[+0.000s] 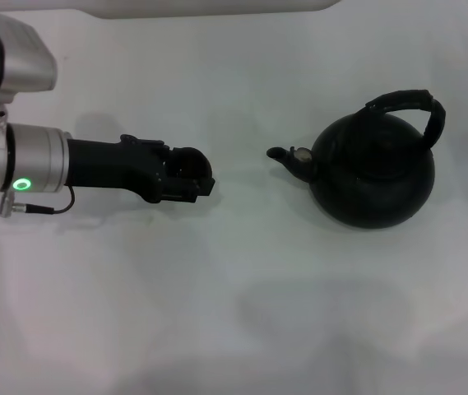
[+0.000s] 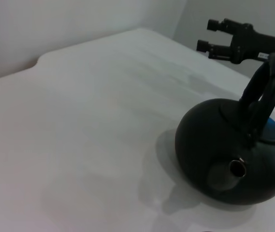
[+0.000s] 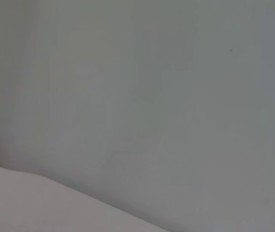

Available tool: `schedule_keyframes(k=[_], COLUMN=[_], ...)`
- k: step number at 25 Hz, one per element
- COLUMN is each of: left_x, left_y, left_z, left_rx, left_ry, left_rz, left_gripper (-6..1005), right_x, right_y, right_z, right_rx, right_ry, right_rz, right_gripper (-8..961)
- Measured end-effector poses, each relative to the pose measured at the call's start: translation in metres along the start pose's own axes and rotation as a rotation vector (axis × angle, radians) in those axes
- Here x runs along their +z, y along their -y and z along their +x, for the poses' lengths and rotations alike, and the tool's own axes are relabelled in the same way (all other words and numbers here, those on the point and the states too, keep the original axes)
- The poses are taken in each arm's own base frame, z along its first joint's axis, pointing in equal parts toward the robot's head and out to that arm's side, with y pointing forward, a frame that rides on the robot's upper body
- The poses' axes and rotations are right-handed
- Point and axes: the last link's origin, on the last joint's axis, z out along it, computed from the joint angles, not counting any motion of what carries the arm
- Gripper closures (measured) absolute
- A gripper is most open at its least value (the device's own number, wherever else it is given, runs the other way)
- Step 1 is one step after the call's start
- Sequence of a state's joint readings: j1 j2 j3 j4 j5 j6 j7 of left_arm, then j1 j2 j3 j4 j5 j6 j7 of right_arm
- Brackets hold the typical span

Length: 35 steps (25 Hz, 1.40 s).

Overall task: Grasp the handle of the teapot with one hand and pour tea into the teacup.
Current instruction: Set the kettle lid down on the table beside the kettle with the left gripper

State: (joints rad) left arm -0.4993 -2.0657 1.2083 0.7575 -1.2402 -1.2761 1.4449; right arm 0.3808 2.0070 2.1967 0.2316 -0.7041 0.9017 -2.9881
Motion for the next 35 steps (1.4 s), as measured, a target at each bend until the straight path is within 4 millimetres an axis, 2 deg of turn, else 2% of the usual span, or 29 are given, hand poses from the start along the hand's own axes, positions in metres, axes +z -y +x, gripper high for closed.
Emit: schedule_keyframes(k=[9,23,35], left_x=[0.027,0.043,0.051], left_y=[0.01,0.011,0.002], left_z=[0.01,0.035,0.027], left_rx=[-0.03,-0.033,-0.072], left_ry=[0.07,0.067,0.143], left_rz=[0.016,0.02,-0.006], left_gripper=[295,294,295], right_x=[-0.001,0.0,0.002], right_y=[-0.001,-0.001,-0.002], right_z=[-0.001,-0.002,-0.004], right_rx=[0.0,0.001,-0.001], right_ry=[0.013,0.015,0.023], right_rz=[-0.004,-0.005,-0.006], right_gripper=[81,81,82])
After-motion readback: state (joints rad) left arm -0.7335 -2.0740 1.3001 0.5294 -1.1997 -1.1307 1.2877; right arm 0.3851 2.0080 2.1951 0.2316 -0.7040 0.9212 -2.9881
